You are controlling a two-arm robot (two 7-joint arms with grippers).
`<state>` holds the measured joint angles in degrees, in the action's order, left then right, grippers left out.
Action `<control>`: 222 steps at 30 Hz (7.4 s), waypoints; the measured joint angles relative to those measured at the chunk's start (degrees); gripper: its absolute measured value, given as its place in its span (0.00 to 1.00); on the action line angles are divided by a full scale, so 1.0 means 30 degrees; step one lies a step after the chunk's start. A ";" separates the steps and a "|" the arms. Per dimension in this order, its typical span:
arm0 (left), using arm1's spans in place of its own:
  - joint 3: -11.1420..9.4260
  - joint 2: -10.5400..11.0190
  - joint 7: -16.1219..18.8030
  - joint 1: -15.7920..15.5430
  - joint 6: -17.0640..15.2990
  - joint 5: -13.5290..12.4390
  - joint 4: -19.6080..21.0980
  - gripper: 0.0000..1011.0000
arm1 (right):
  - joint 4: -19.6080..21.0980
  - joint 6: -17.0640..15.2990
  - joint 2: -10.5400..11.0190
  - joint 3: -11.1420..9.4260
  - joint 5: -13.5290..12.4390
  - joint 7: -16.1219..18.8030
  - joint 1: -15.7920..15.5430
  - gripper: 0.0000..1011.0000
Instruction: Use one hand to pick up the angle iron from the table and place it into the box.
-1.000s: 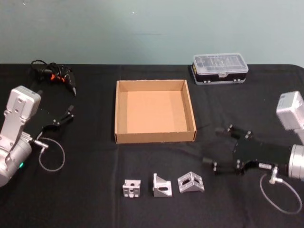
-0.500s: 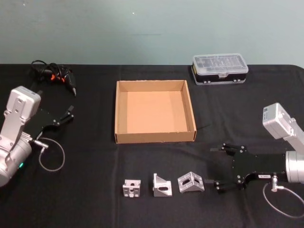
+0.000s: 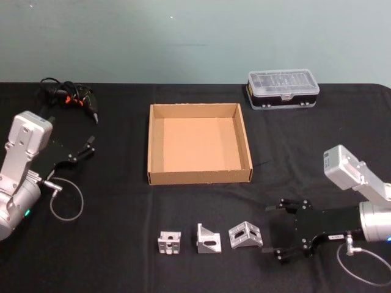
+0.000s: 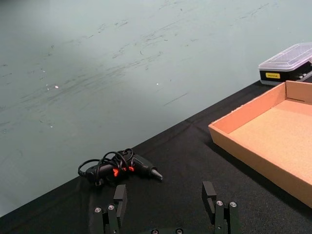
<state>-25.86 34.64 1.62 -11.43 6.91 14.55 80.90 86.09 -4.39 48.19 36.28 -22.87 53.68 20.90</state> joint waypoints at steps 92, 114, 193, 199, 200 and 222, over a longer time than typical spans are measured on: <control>-0.0001 0.0001 0.0000 0.0001 -0.0001 0.0000 0.0000 1.00 | -0.2815 0.0499 -0.2208 0.2767 0.1031 0.0552 0.2836 0.45; -0.0001 0.0000 0.0000 0.0000 -0.0001 0.0001 -0.0001 1.00 | 0.2459 -0.1884 -0.1315 -0.1093 0.1153 -0.7535 -0.0530 0.45; 0.0000 0.0000 0.0000 0.0000 -0.0002 0.0000 0.0000 1.00 | -0.3422 -0.2910 -0.8374 -0.3093 0.4284 -0.8586 0.1500 0.99; -0.0001 0.0000 0.0000 0.0001 -0.0002 0.0001 0.0000 1.00 | -0.2125 -0.2501 -0.7783 -0.3625 0.3673 -0.8266 0.0862 0.99; -0.0001 0.0000 0.0000 0.0000 -0.0002 0.0001 0.0000 1.00 | -0.1928 -0.2453 -0.7678 -0.3685 0.3578 -0.8219 0.0767 0.99; 0.0000 0.0000 0.0000 0.0000 -0.0002 0.0001 -0.0001 1.00 | 0.2927 -0.0608 -0.2973 -0.4540 0.0528 -0.4626 -0.2084 0.99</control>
<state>-25.86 34.65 1.62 -11.43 6.91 14.55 80.90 94.88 -6.21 39.27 22.66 -21.28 39.81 14.65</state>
